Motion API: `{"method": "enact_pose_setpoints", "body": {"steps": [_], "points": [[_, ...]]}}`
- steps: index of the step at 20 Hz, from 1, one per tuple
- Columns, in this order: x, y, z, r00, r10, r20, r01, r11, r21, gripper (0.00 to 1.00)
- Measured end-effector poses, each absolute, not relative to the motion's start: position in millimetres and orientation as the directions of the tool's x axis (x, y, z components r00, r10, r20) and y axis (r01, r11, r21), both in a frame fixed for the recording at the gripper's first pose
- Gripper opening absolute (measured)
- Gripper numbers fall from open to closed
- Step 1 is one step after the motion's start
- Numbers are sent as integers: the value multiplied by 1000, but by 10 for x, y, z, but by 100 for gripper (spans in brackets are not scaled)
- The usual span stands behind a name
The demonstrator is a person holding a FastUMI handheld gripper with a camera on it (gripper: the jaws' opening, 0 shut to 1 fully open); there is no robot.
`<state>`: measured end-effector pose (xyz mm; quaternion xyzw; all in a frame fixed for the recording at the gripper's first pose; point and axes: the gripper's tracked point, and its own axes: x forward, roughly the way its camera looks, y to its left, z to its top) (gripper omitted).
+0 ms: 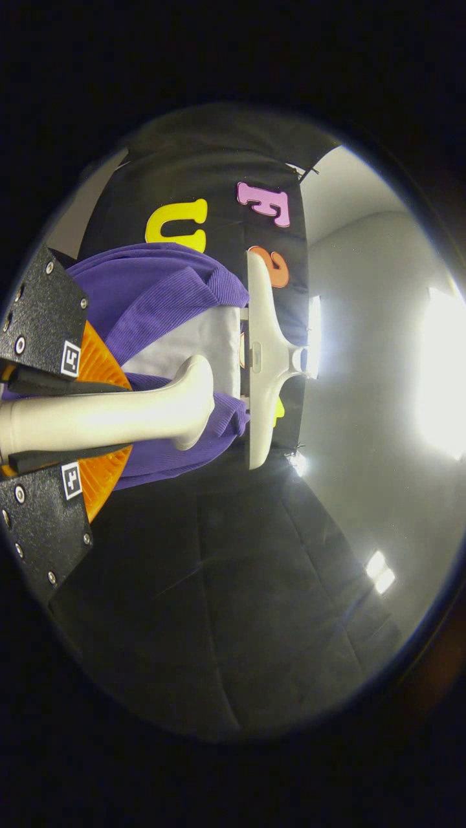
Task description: Iron the clothes twice with a garment steamer, once on the left side and once on the right side.
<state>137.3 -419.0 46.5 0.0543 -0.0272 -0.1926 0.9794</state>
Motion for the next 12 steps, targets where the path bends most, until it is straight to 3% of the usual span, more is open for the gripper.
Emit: {"method": "enact_pose_setpoints", "body": {"steps": [12], "points": [[1289, -4180, -440, 931, -340, -132, 349, 936, 52, 33]]}}
